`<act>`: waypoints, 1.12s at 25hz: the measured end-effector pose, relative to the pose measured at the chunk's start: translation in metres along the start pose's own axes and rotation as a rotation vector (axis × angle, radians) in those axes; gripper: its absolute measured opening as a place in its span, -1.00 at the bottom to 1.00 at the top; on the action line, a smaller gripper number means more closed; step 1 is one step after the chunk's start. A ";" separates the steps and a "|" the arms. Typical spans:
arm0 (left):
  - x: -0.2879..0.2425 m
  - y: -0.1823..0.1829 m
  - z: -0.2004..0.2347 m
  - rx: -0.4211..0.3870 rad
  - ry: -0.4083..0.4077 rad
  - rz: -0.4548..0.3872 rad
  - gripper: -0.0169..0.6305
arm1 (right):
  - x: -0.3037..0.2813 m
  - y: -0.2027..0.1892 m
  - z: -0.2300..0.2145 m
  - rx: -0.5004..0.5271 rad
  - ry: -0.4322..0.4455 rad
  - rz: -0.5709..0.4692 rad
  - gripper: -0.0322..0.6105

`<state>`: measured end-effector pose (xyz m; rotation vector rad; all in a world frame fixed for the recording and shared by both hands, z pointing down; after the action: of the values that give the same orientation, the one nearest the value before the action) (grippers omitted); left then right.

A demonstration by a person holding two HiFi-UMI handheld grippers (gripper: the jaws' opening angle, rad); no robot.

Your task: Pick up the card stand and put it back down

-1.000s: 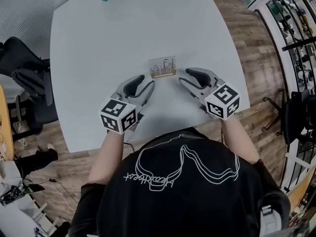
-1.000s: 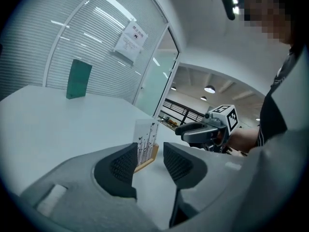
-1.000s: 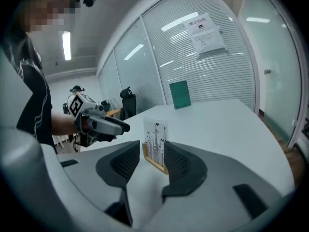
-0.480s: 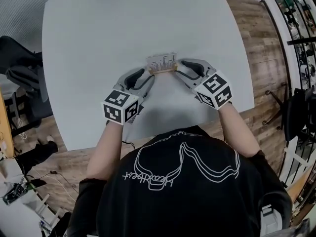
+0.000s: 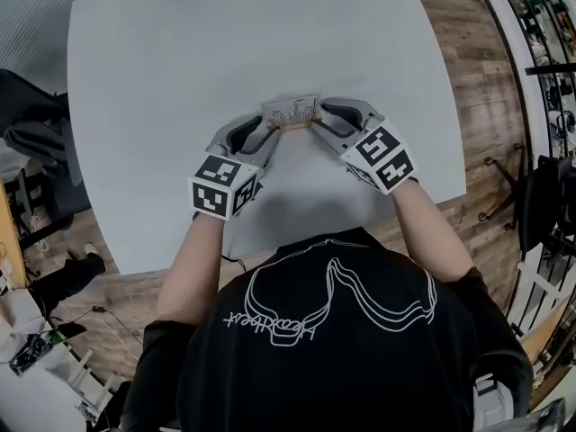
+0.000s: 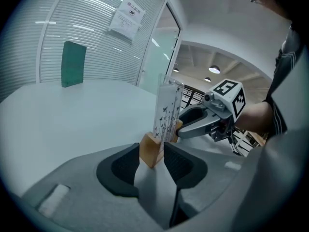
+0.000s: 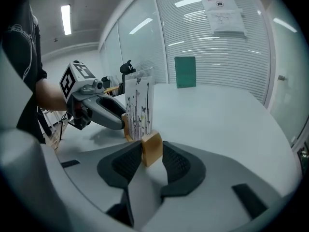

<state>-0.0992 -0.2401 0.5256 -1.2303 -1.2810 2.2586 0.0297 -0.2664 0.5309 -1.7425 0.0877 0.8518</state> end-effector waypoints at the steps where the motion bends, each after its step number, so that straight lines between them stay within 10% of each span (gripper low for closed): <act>1: -0.001 0.000 0.000 -0.003 0.001 0.002 -0.45 | -0.001 0.001 0.000 0.001 0.002 0.000 -0.47; 28: -0.001 -0.001 0.000 0.074 0.044 -0.010 -0.59 | -0.002 0.005 0.005 0.014 -0.060 -0.014 -0.51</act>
<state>-0.0985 -0.2397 0.5268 -1.2377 -1.1741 2.2384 0.0233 -0.2649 0.5277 -1.7012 0.0419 0.8908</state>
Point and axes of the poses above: the fingertips, and each gripper's own axes: x backward along the fingers, z to its left, y out of its top, the point moved 4 cm from there along x, backward along the fingers, and after that the axes turned 3 degrees about -z, right-handed, at the moved point
